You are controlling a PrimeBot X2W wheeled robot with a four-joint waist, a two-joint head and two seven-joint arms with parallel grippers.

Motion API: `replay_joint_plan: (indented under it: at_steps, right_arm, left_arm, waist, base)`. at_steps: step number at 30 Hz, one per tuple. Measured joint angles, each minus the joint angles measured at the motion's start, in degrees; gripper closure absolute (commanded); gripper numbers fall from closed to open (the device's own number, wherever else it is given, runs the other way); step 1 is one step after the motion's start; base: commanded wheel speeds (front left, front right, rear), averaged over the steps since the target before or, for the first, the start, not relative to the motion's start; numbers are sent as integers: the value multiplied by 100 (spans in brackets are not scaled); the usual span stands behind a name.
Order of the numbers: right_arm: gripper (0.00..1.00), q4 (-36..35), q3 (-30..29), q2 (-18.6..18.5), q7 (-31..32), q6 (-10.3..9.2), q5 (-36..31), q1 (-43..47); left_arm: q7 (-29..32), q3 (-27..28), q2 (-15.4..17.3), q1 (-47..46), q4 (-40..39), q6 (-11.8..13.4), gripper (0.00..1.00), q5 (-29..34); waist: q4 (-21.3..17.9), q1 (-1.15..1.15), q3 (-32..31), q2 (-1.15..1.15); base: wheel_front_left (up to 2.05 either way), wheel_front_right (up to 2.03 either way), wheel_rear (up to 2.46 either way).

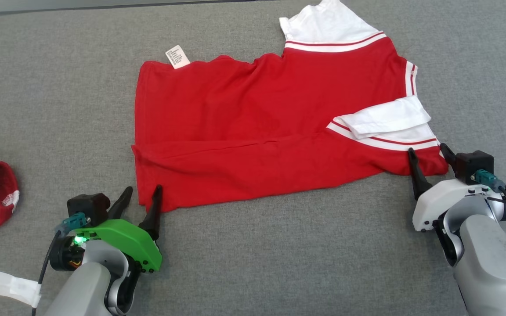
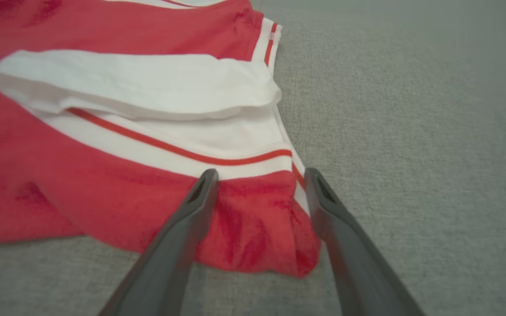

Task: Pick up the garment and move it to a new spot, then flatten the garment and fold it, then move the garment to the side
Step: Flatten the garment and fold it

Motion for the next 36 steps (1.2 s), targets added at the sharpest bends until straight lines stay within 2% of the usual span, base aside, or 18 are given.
replay_joint_plan:
  at_steps: [6,7,8,9,10,14,18,22,26,31,36]
  right_arm:
    - [0,459,86,-33,269,0,68,-242]
    - [0,498,131,-35,318,-3,147,-261]
    - [0,533,182,-41,350,-4,235,-279]
    - [64,558,252,-65,387,-4,318,-303]
    - [99,578,324,-79,435,-4,402,-321]
    - [100,573,659,-151,624,3,834,-342]
    - [100,399,858,-372,846,7,1374,-220]
    - [100,-10,915,-724,1147,9,1831,64]
    - [100,-705,861,-1088,1592,12,2248,515]
    - [100,-1874,532,-1360,2246,12,2558,1336]
    - [100,-2776,261,-1229,2693,7,2661,2076]
  left_arm:
    - [198,-32,-68,-100,175,-267,0,-204]
    - [244,-44,-76,-103,189,-318,11,-232]
    - [286,-57,-83,-107,197,-363,67,-288]
    - [338,-60,-89,-108,209,-396,100,-360]
    - [386,-67,-94,-107,222,-438,100,-404]
    - [535,-133,-166,-71,237,-567,100,-553]
    - [664,-133,-123,43,147,-619,100,-713]
    - [815,-49,111,300,-183,-654,100,-832]
    - [1095,22,478,706,-845,-658,100,-987]
    - [1514,40,934,1437,-2035,-486,100,-1135]
    - [1639,83,1129,2097,-2852,-168,100,-1206]
  waist:
    - [84,0,46,0]
    - [84,0,38,0]
    - [83,0,28,0]
    - [82,0,14,0]
    - [81,0,-2,0]
    - [70,0,-88,0]
    - [60,0,-207,0]
    - [33,0,-342,0]
    - [-3,0,-447,0]
    - [-61,0,-472,0]
    - [-101,0,-379,0]
  base:
    - [0,0,0]
    - [0,0,0]
    - [0,0,0]
    - [0,0,0]
    - [0,0,0]
    - [0,0,0]
    - [0,0,0]
    - [0,0,0]
    - [0,0,0]
    - [0,0,0]
    - [0,0,0]
